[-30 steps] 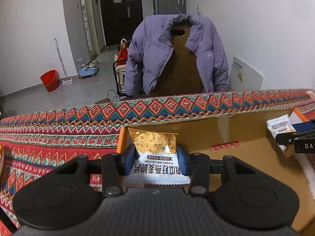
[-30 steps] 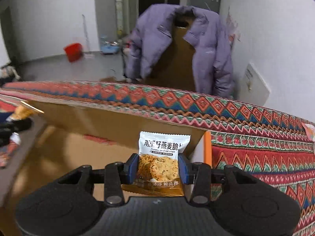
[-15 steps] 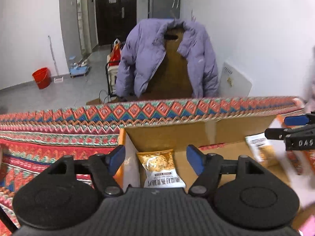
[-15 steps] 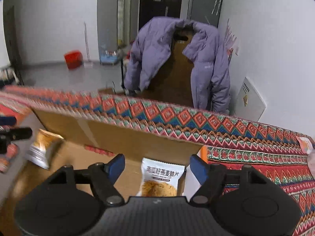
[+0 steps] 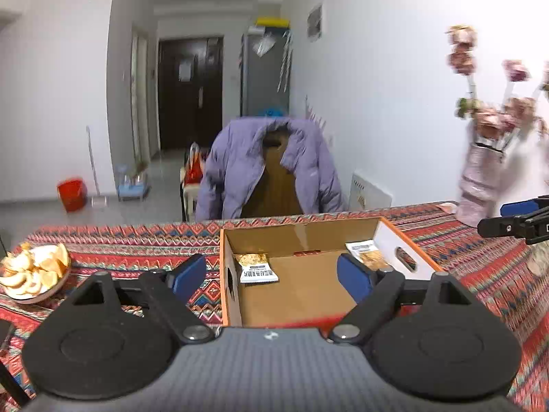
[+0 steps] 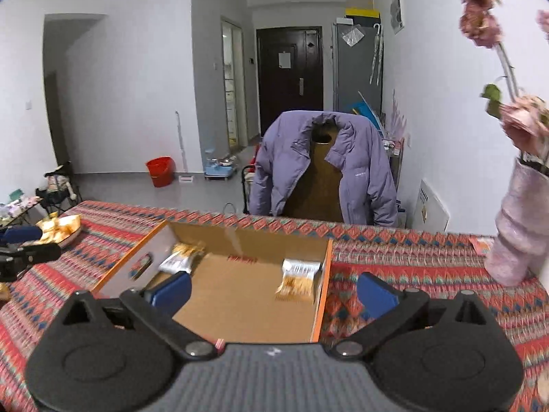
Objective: Organize snacks
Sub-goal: 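Open both tools to drop the packets into the box, then move both open tools back to the snack pile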
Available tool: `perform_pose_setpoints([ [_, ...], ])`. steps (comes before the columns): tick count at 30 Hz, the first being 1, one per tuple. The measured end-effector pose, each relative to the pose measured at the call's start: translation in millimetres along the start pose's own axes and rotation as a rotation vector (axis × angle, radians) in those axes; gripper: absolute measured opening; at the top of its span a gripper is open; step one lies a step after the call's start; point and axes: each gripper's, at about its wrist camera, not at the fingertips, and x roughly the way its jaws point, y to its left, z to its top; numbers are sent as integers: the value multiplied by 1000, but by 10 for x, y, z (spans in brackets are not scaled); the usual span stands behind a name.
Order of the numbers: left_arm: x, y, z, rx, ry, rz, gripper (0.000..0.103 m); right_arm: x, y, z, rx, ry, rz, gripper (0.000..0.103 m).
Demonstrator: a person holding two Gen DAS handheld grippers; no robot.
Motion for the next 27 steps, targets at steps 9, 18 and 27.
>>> perform_pose_setpoints([
  [9,-1032,-279,-616,49,-78,30,95,-811,301,-870,-7,-85,-21,103],
  [18,-1664,-579,-1306,18,-66,65,97,-1454,870,-1651,-135,-122,-54,103],
  [27,-1889,-659,-1622,-5,7,104,97,-1751,1137,-2116,-178,-91,-57,103],
])
